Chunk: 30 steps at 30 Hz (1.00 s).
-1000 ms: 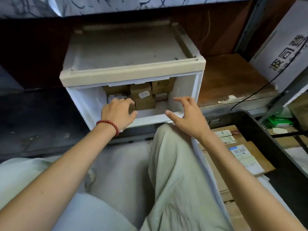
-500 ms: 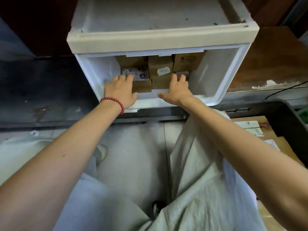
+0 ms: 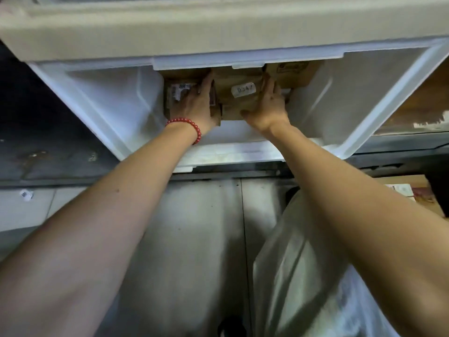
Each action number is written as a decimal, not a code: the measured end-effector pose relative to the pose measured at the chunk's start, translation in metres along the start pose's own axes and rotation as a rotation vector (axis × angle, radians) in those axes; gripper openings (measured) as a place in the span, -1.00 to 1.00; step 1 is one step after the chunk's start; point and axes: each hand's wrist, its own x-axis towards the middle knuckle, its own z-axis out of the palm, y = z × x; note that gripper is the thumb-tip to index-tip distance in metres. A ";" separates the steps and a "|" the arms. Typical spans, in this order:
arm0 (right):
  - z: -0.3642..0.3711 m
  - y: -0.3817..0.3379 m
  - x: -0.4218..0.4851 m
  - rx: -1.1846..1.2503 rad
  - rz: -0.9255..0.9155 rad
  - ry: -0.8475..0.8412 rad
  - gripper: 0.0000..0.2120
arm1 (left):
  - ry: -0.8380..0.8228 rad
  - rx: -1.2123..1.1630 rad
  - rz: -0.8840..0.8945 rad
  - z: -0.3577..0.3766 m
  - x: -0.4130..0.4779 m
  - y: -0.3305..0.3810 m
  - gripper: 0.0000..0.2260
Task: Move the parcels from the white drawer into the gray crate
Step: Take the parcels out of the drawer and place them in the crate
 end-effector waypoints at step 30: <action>0.004 -0.022 -0.051 0.633 0.229 -0.044 -0.53 | 0.123 -0.741 -0.231 -0.008 -0.041 0.002 -0.40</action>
